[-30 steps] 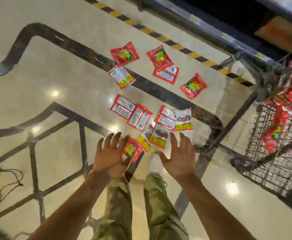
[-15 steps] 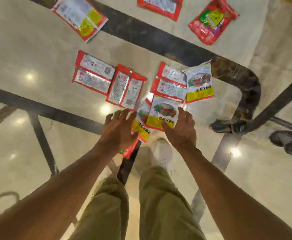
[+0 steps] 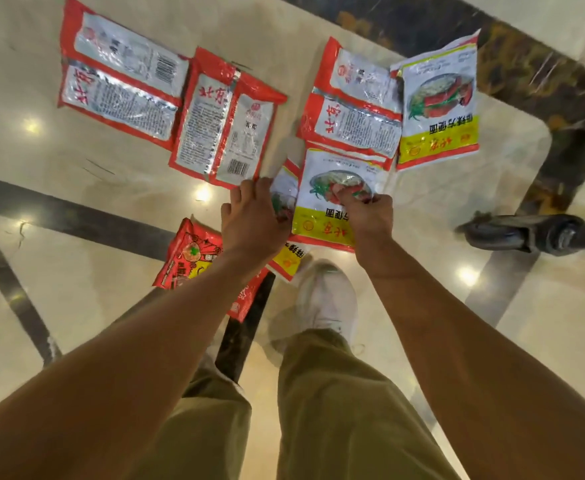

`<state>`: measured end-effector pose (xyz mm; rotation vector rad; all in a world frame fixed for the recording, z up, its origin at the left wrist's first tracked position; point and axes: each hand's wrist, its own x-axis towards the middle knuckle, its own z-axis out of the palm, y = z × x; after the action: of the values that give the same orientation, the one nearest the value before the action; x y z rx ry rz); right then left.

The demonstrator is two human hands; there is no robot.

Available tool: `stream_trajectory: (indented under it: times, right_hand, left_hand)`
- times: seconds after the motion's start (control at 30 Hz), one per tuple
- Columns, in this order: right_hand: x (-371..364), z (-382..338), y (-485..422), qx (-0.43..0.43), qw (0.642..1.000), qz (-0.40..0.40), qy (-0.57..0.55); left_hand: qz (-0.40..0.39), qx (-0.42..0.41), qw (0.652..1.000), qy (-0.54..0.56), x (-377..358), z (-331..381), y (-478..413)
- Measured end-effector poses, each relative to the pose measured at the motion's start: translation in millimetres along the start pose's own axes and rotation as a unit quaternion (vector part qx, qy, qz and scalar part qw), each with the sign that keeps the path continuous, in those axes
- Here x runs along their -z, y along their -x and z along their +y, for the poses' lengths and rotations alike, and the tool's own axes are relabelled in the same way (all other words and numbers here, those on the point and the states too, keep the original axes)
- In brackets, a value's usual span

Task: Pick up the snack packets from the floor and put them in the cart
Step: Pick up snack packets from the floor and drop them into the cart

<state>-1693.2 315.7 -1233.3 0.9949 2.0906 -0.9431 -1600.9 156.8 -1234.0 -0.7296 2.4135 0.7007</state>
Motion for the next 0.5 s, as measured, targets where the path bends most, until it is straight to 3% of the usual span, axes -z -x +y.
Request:
stream_trajectory:
  times: [0.27,0.5]
  right_hand:
    - [14,12,18,-0.018,0.993,-0.079,-0.085]
    - [57,-10,89,-0.031,0.986,-0.132,-0.1]
  left_hand:
    - [-0.08,0.072,0.981,0.163,11,-1,-1]
    - [-0.118,0.088,0.958,0.245,85,-3,43]
